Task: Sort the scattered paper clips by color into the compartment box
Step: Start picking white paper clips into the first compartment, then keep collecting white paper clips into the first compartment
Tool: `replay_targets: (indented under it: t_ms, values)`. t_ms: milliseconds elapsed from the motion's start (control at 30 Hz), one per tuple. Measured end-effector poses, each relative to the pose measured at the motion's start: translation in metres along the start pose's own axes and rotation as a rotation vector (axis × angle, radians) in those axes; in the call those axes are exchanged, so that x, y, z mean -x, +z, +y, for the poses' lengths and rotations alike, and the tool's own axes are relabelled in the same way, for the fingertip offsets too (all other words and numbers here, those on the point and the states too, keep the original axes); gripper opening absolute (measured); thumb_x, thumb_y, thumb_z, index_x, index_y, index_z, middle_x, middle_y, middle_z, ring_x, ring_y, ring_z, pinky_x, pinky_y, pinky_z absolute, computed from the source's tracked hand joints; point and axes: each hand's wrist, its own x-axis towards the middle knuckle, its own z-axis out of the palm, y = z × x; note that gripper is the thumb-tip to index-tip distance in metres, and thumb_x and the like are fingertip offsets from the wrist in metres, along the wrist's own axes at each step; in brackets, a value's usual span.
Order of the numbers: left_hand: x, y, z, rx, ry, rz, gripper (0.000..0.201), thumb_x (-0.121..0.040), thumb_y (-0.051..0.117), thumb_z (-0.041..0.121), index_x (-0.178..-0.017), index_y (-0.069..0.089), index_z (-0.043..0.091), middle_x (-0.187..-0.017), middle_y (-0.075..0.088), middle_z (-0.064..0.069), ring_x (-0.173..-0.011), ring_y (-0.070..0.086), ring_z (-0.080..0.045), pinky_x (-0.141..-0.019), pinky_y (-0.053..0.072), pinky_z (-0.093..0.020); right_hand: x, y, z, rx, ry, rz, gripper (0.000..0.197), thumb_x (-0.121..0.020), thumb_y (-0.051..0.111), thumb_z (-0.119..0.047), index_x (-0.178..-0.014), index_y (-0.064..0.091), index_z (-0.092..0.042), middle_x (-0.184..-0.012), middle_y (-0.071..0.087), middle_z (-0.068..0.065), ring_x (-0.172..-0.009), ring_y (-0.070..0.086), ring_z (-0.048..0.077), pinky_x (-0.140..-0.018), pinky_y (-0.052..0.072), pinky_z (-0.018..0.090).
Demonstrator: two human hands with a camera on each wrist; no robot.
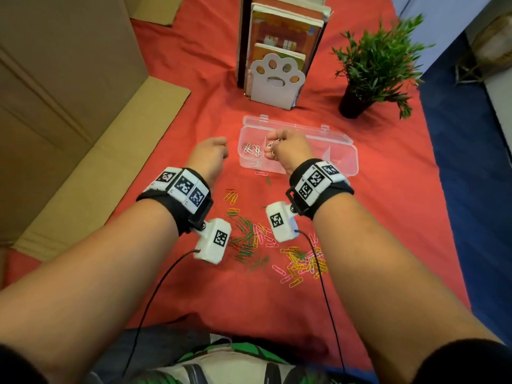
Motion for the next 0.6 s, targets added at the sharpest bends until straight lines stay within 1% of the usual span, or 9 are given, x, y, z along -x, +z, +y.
replay_targets:
  t_ms: [67,133,267,333,367,433,467,533,600]
  values:
    - [0.006,-0.008,-0.015,-0.006,0.021,0.025,0.033,-0.075,0.048,0.008,-0.103,0.063,0.017,-0.113,0.061,-0.012,-0.095,0.051,-0.016,-0.085,0.041,-0.034,-0.011,0.011,-0.008,0.154,-0.046,-0.057,0.036,-0.090,0.037,-0.001,-0.120,0.055,-0.008,-0.108,0.060,0.009,-0.087,0.058,0.020,-0.087,0.050,0.033]
    - [0.011,-0.014,-0.024,-0.023,0.006,0.066,0.041,-0.082,0.048,0.002,-0.121,0.057,0.010,-0.123,0.060,-0.014,-0.098,0.053,-0.016,-0.090,0.042,-0.032,-0.020,0.016,-0.010,0.326,-0.060,-0.088,0.048,-0.089,0.035,-0.002,-0.136,0.045,-0.008,-0.132,0.055,0.012,-0.109,0.056,0.023,-0.097,0.046,0.034]
    - [0.022,-0.016,-0.047,-0.105,0.024,0.090,0.036,-0.085,0.050,0.003,-0.120,0.058,0.011,-0.120,0.062,-0.010,-0.095,0.053,-0.013,-0.087,0.041,-0.028,-0.004,0.003,-0.010,0.315,-0.090,-0.002,0.054,-0.084,0.037,0.003,-0.135,0.047,-0.010,-0.137,0.053,0.010,-0.127,0.050,0.024,-0.108,0.040,0.039]
    - [0.029,-0.008,-0.057,-0.156,0.036,0.061,0.033,-0.087,0.051,0.004,-0.119,0.059,0.009,-0.119,0.063,-0.011,-0.093,0.052,-0.012,-0.091,0.045,-0.032,0.009,-0.010,0.000,0.283,-0.119,0.011,0.047,-0.086,0.040,0.004,-0.131,0.051,-0.005,-0.128,0.058,0.011,-0.120,0.054,0.023,-0.102,0.045,0.035]
    - [0.034,-0.001,-0.063,-0.175,0.045,0.029,0.032,-0.087,0.051,0.003,-0.118,0.059,0.007,-0.115,0.064,-0.011,-0.091,0.051,-0.013,-0.090,0.047,-0.034,0.016,-0.017,0.007,0.281,-0.130,0.012,0.042,-0.088,0.041,0.003,-0.127,0.054,-0.004,-0.118,0.062,0.009,-0.110,0.058,0.022,-0.091,0.048,0.030]
    - [0.046,0.014,-0.072,-0.244,0.072,-0.038,0.029,-0.087,0.052,0.001,-0.115,0.060,0.005,-0.100,0.062,-0.007,-0.087,0.051,-0.013,-0.076,0.046,-0.027,0.032,-0.035,0.023,0.322,-0.134,0.032,0.033,-0.089,0.043,0.000,-0.117,0.060,-0.007,-0.094,0.061,0.001,-0.087,0.057,0.017,-0.069,0.046,0.020]
    - [0.051,0.022,-0.076,-0.298,0.091,-0.073,0.028,-0.086,0.053,0.000,-0.112,0.061,0.005,-0.094,0.060,-0.004,-0.085,0.051,-0.014,-0.071,0.045,-0.020,0.040,-0.046,0.033,0.368,-0.124,0.055,0.029,-0.089,0.045,-0.002,-0.111,0.063,-0.010,-0.083,0.059,-0.004,-0.078,0.055,0.014,-0.064,0.043,0.020]
    - [0.060,0.037,-0.082,-0.431,0.142,-0.151,0.026,-0.083,0.056,0.001,-0.106,0.065,0.007,-0.088,0.060,-0.003,-0.084,0.056,-0.017,-0.076,0.045,-0.019,0.056,-0.071,0.058,0.470,-0.060,0.104,0.026,-0.087,0.047,-0.003,-0.102,0.066,-0.011,-0.073,0.057,-0.009,-0.071,0.053,0.013,-0.066,0.043,0.023]
    - [0.069,0.053,-0.085,-0.590,0.215,-0.241,0.025,-0.081,0.060,0.005,-0.104,0.068,0.010,-0.094,0.066,-0.009,-0.089,0.061,-0.025,-0.086,0.048,-0.027,0.074,-0.098,0.084,0.572,0.015,0.134,0.023,-0.086,0.049,-0.003,-0.098,0.067,-0.009,-0.086,0.067,0.002,-0.082,0.059,0.020,-0.078,0.046,0.027]
